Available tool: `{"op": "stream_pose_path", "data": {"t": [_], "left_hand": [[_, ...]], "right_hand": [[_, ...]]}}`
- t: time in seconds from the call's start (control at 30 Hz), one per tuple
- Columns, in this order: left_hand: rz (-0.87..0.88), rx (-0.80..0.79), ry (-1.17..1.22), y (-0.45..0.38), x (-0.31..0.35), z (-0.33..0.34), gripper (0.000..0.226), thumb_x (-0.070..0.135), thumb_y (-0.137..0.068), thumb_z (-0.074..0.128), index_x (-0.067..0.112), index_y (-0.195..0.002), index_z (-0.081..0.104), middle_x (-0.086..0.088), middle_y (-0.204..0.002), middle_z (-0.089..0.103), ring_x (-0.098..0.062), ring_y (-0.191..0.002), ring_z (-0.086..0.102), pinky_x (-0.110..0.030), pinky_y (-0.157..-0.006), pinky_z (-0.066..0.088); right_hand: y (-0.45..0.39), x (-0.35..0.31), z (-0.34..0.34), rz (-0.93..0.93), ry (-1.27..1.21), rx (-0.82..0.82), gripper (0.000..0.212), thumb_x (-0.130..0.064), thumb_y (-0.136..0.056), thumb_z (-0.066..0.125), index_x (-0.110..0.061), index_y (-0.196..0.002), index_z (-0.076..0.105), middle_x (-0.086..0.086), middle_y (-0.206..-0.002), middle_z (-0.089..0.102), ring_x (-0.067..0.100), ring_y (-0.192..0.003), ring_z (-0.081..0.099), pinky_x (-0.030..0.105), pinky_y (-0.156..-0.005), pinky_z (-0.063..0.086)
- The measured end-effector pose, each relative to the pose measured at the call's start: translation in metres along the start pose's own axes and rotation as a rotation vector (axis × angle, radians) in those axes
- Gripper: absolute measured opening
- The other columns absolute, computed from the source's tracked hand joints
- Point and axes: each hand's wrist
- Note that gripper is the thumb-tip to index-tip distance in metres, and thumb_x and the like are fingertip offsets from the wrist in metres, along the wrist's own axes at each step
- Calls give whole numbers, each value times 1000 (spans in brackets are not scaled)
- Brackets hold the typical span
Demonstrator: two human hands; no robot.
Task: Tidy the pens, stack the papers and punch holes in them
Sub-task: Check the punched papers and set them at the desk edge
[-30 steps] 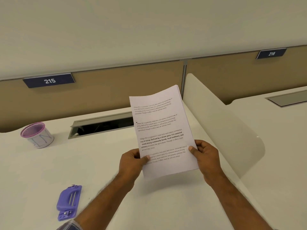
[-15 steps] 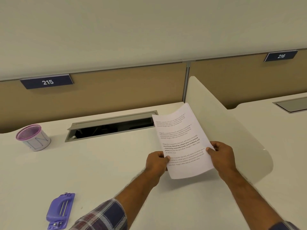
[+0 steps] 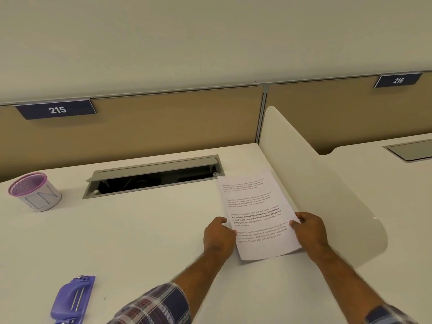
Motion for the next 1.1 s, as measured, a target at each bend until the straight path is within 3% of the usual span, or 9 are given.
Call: {"op": "stream_pose_path", "data": {"t": [0.13, 0.2, 0.27, 0.43, 0.6, 0.73, 0.83, 0.97, 1.1], "left_hand": [[28, 7, -52, -1, -3, 1, 37, 13, -93, 60, 14, -130, 56, -8, -121, 69, -20, -105, 65, -13, -65, 43], [42, 5, -62, -2, -5, 2, 36, 12, -93, 60, 14, -129, 57, -7, -121, 69, -21, -104, 65, -11, -61, 40], [47, -4, -80, -2, -5, 2, 37, 12, -91, 62, 14, -128, 57, -7, -121, 69, -21, -106, 65, -15, -67, 44], [83, -26, -120, -4, -8, 2, 39, 14, -89, 67, 13, -127, 57, -7, -121, 69, -22, -109, 64, -28, -91, 50], [138, -18, -153, 0, -16, -10, 38, 21, -87, 69, 16, -123, 59, -2, -108, 70, -18, -100, 64, -28, -88, 50], [229, 27, -221, 6, -28, -34, 32, 28, -86, 69, 20, -116, 64, 7, -99, 65, -10, -90, 59, -22, -79, 45], [308, 79, -275, 15, -44, -60, 29, 32, -87, 68, 25, -114, 64, 11, -104, 62, -6, -89, 57, -17, -78, 39], [464, 187, -411, 28, -70, -105, 27, 35, -88, 67, 27, -113, 65, 15, -116, 58, -8, -107, 58, -17, -83, 40], [585, 312, -533, 42, -100, -158, 30, 36, -87, 70, 21, -113, 69, 7, -124, 65, -15, -116, 60, -26, -95, 45]], "right_hand": [[-3, 2, 1, 17, 50, 17, 16, 2, -84, 63, -2, -96, 73, 15, -94, 74, 31, -80, 67, 40, -78, 56], [-4, 4, 2, 23, 79, 18, 16, 0, -84, 65, -1, -97, 72, 16, -95, 74, 30, -79, 65, 39, -78, 55], [-4, 5, 3, 34, 114, 11, 21, -4, -83, 67, 0, -104, 70, 18, -102, 73, 31, -83, 65, 38, -81, 53], [1, 2, 2, 51, 274, -17, 56, -19, -87, 67, -1, -137, 49, 21, -128, 62, 36, -120, 57, 41, -103, 45], [23, -9, 1, -34, 499, 71, 50, -27, -85, 67, 2, -124, 55, 21, -117, 63, 41, -112, 56, 45, -90, 48], [47, -18, 6, -141, 512, 85, 44, -26, -84, 67, 0, -119, 57, 19, -106, 63, 40, -104, 57, 46, -83, 48], [71, -26, 17, -214, 485, 54, 49, -26, -86, 66, -4, -128, 55, 16, -113, 63, 37, -109, 56, 45, -89, 47], [107, -38, 41, -308, 439, -6, 57, -28, -88, 65, -5, -137, 49, 13, -127, 60, 32, -120, 51, 43, -101, 42], [147, -48, 67, -408, 413, -71, 56, -29, -88, 65, -7, -137, 49, 10, -133, 58, 28, -126, 49, 39, -105, 40]]}}
Point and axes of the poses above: each hand's wrist, its own y-axis away from the middle knuckle, its own z-axis out of the palm, x = y × z
